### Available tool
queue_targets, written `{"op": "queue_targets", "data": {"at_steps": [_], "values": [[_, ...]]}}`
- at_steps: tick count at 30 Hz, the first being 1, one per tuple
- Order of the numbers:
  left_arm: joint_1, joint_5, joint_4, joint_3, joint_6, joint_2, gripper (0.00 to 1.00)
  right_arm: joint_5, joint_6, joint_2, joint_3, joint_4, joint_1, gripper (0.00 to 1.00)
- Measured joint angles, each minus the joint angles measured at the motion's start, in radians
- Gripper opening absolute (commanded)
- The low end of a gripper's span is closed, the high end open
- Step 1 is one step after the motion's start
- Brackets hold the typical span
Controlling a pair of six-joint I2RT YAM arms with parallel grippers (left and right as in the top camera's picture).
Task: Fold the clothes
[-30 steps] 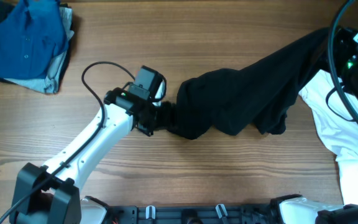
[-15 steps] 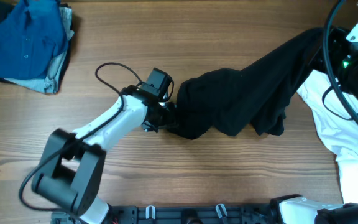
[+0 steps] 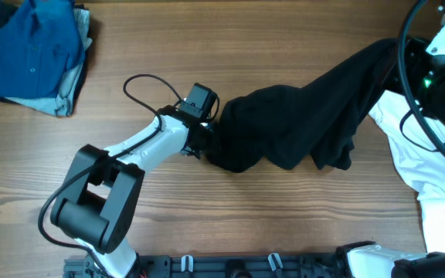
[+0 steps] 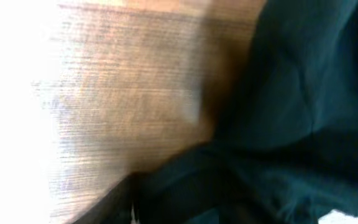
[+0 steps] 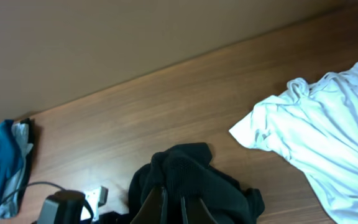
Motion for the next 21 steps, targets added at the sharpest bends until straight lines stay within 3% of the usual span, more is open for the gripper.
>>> {"op": "queue_targets", "data": {"at_steps": [1, 7, 8, 9, 10, 21], "values": [[0.000, -0.003, 0.007, 0.000, 0.002, 0.002, 0.04, -0.002, 0.000, 0.000, 0.000, -0.003, 0.000, 0.04], [0.000, 0.002, 0.011, 0.000, 0.001, 0.012, 0.04, -0.015, 0.000, 0.000, 0.000, -0.023, 0.000, 0.04], [0.000, 0.012, 0.011, 0.000, 0.001, 0.013, 0.19, -0.015, -0.001, 0.000, 0.000, -0.024, 0.000, 0.04], [0.000, 0.021, 0.010, -0.001, 0.001, 0.014, 0.15, -0.016, -0.003, 0.000, 0.000, -0.024, 0.000, 0.04], [0.000, 0.033, 0.008, -0.001, 0.005, 0.014, 0.04, -0.016, -0.004, 0.000, 0.000, -0.026, 0.000, 0.04], [0.015, 0.090, -0.002, -0.001, 0.028, 0.019, 0.04, -0.016, -0.008, 0.000, 0.000, -0.026, 0.000, 0.04]]}}
